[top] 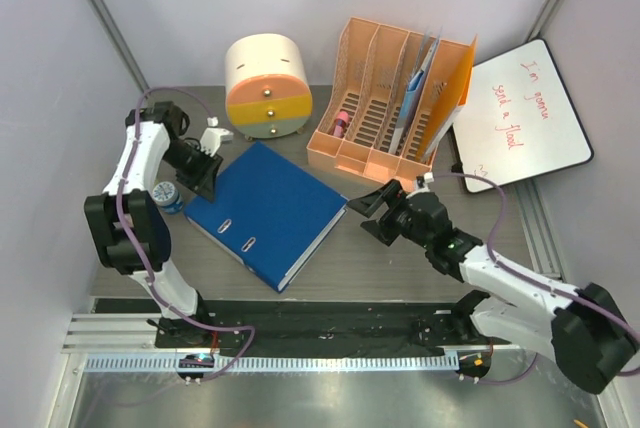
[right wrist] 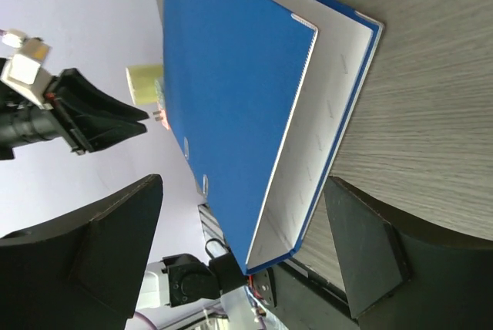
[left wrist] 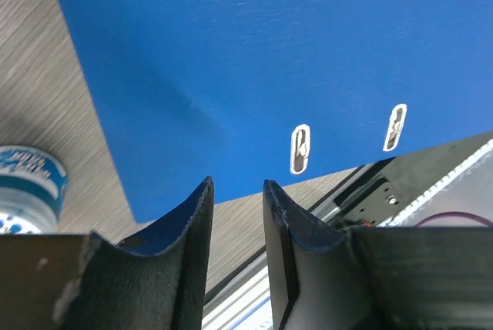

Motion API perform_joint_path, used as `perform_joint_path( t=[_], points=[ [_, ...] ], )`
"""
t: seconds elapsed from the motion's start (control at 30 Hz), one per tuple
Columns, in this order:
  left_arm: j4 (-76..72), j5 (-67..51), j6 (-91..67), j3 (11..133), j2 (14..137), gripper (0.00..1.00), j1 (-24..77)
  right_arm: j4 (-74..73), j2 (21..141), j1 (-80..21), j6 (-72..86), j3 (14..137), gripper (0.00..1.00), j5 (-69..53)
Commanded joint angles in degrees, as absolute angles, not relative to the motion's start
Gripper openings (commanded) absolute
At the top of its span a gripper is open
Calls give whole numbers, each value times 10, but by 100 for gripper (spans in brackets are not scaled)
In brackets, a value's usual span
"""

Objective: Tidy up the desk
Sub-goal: Place the folder at the center of the board, then pick up the folder from the center of the board.

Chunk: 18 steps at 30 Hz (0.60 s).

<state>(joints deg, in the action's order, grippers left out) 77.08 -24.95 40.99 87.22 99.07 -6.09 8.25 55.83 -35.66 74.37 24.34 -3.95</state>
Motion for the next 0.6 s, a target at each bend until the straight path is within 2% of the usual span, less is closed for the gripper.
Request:
perform_joint_path(
  t=[0.0, 0.3, 0.5, 0.57],
  points=[
    [790, -289, 383, 876, 1005, 32, -61, 300, 645, -369, 793, 218, 92, -90],
    [759, -305, 368, 862, 1036, 30, -61, 498, 813, -417, 825, 233, 92, -58],
    [736, -303, 373, 831, 1033, 29, -61, 609, 943, -441, 849, 257, 81, -40],
    [737, -304, 374, 827, 1036, 29, -61, 630, 988, -454, 855, 272, 74, -38]
  ],
)
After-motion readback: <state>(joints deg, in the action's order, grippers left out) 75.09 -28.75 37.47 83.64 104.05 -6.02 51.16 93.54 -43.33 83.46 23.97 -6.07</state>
